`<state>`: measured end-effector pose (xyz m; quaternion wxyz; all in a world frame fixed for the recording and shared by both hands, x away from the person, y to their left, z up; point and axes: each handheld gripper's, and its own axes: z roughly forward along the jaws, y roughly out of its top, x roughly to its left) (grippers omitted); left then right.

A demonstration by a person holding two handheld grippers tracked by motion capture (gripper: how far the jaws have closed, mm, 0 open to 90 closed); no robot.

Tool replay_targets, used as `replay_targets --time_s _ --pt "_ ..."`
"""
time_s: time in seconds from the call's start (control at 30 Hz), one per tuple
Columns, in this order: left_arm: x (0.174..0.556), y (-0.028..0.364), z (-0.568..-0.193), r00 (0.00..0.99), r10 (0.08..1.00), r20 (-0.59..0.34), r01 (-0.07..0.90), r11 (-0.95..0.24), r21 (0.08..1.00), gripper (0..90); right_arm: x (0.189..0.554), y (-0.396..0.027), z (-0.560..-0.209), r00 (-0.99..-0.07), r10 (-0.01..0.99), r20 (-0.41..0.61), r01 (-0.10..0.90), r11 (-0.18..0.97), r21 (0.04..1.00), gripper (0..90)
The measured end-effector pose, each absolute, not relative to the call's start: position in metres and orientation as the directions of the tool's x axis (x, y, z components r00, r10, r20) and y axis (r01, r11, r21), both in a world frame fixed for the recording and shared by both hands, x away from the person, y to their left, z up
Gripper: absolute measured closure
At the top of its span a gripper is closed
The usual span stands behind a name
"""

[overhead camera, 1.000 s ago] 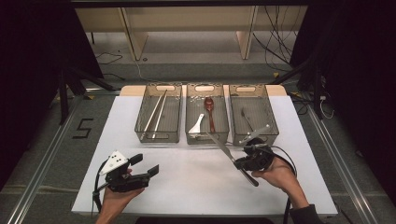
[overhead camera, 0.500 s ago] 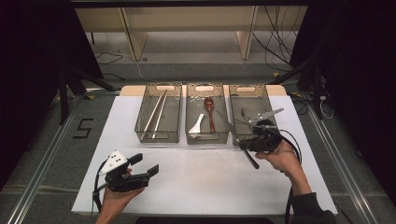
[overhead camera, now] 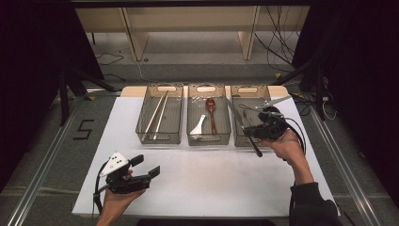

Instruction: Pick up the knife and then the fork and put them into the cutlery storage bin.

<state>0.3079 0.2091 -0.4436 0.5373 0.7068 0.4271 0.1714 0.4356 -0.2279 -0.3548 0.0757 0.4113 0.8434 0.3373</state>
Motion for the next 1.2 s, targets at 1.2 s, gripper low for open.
replay_targets --time_s 1.2 --pt "0.308 0.209 -0.443 0.576 0.788 -0.218 0.418 -0.055 0.907 18.1 0.486 -0.247 -0.338 -0.537 0.830 0.149 0.682 0.323 0.656 80.4"
